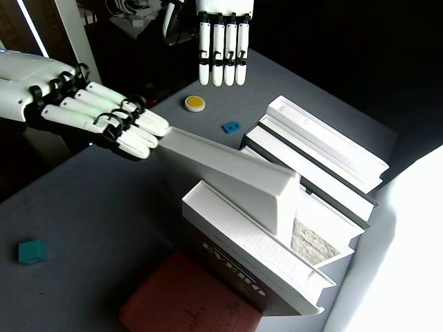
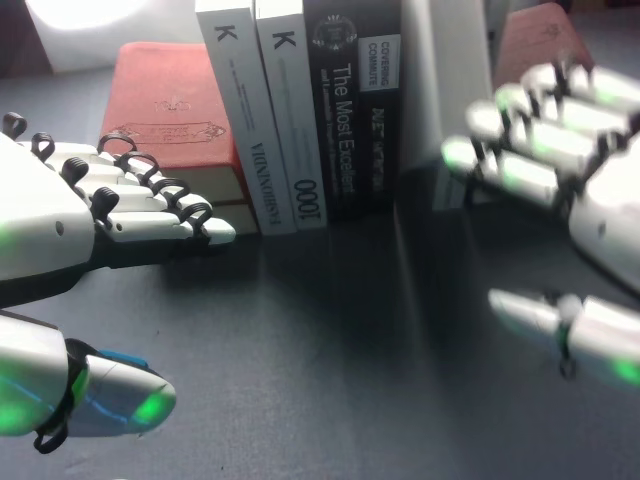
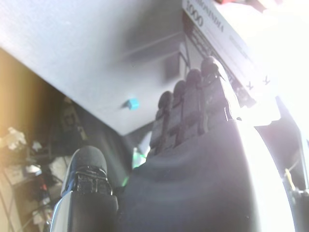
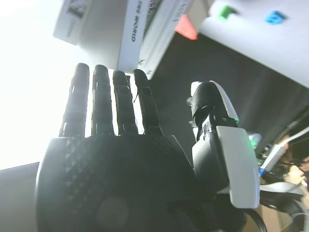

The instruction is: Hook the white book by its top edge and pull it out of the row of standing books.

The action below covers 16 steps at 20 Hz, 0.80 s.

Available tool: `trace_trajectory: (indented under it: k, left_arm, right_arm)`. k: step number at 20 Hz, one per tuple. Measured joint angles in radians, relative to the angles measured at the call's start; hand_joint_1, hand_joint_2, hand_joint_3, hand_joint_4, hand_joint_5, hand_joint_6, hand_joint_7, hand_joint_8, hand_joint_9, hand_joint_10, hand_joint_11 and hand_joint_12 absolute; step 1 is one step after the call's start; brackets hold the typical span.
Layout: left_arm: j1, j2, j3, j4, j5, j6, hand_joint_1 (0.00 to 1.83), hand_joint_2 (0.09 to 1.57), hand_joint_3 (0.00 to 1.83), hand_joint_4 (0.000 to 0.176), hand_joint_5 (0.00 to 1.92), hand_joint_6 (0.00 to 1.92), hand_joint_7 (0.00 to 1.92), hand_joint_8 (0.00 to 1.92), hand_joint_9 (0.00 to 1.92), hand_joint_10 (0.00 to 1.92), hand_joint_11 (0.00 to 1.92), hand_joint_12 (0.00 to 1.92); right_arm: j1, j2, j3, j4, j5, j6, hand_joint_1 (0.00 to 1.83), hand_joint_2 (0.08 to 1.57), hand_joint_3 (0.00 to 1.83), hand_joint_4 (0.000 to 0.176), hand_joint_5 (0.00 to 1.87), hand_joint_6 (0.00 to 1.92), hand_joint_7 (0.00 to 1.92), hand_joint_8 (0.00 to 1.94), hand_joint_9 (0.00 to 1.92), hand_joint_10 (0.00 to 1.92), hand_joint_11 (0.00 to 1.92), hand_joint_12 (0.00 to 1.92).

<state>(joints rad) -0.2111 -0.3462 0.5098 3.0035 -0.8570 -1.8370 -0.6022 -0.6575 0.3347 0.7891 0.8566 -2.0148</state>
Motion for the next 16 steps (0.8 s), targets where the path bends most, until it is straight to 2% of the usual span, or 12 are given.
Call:
trace_trajectory:
  k: [4,6,8,10,16]
  left_arm:
    - [0.0,0.0,0.0,0.0,0.0,0.0,0.0,1.22,0.0,0.0,0.04,0.0,0.04,0.0,0.04,0.0,0.0,0.19]
    - [0.0,0.0,0.0,0.0,-0.001,0.0,0.0,1.23,0.0,0.0,0.03,0.0,0.03,0.0,0.03,0.0,0.0,0.15]
    - [0.0,0.0,0.0,0.0,0.0,0.0,0.0,1.23,0.0,0.0,0.02,0.0,0.01,0.0,0.01,0.0,0.0,0.11]
    - [0.0,0.0,0.0,0.0,0.0,0.0,0.0,1.23,0.0,0.0,0.04,0.0,0.03,0.0,0.03,0.0,0.0,0.16]
    - [0.0,0.0,0.0,0.0,0.0,0.0,0.0,1.22,0.0,0.0,0.02,0.0,0.02,0.0,0.01,0.0,0.0,0.1]
  right_arm:
    - [-0.016,0.016,-0.011,0.065,-0.024,-0.029,0.18,1.31,0.0,0.0,0.2,0.0,0.18,0.0,0.14,0.0,0.0,0.36]
    - [-0.025,0.016,-0.011,0.096,-0.04,-0.037,0.19,1.32,0.0,0.0,0.18,0.0,0.17,0.0,0.13,0.0,0.0,0.31]
    - [-0.038,0.016,-0.011,0.106,-0.064,-0.04,0.19,1.31,0.0,0.0,0.21,0.01,0.21,0.0,0.16,0.01,0.0,0.41]
    - [-0.049,0.015,-0.011,0.116,-0.081,-0.042,0.16,1.32,0.0,0.0,0.19,0.0,0.18,0.0,0.13,0.0,0.0,0.29]
    - [-0.053,-0.045,0.036,0.124,-0.125,-0.034,0.17,1.32,0.0,0.0,0.22,0.0,0.2,0.0,0.15,0.01,0.0,0.39]
